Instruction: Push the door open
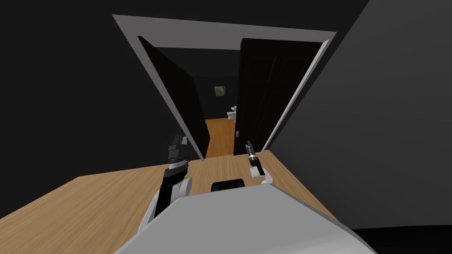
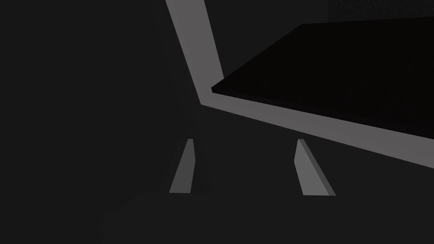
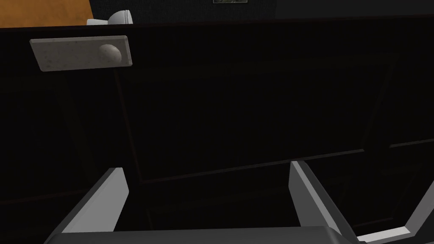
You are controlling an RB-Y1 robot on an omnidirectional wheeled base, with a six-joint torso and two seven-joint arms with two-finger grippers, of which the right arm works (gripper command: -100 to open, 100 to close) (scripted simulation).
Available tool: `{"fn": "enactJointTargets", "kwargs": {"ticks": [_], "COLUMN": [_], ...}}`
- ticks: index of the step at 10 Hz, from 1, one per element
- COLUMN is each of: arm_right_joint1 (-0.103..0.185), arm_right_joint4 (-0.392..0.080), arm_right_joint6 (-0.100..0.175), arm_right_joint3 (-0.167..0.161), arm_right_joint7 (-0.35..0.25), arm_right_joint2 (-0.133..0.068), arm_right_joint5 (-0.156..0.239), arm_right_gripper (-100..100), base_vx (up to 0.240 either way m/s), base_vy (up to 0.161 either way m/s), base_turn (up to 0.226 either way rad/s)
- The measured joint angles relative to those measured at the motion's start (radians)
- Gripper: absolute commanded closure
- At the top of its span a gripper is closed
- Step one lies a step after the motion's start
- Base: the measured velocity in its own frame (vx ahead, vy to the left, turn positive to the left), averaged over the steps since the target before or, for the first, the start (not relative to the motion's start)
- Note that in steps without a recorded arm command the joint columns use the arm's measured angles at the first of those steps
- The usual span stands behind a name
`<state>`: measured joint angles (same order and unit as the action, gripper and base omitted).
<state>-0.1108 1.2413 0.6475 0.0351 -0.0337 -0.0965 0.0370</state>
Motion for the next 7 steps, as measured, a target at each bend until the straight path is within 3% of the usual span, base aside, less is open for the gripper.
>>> {"fn": "enactJointTargets", "kwargs": {"ticks": [3, 7], "arm_right_joint1": [0.042, 0.078], "arm_right_joint4": [-0.097, -0.189], "arm_right_joint6": [0.027, 0.046], "arm_right_joint3": [0.000, -0.003], "arm_right_joint7": [0.000, -0.004], "arm_right_joint2": [-0.003, -0.008], "arm_right_joint5": [0.008, 0.018], "arm_right_gripper": [-100, -100], "base_vx": [0.061, 0.067], "base_vy": [-0.028, -0.025], "base_turn": [0.036, 0.040]}}
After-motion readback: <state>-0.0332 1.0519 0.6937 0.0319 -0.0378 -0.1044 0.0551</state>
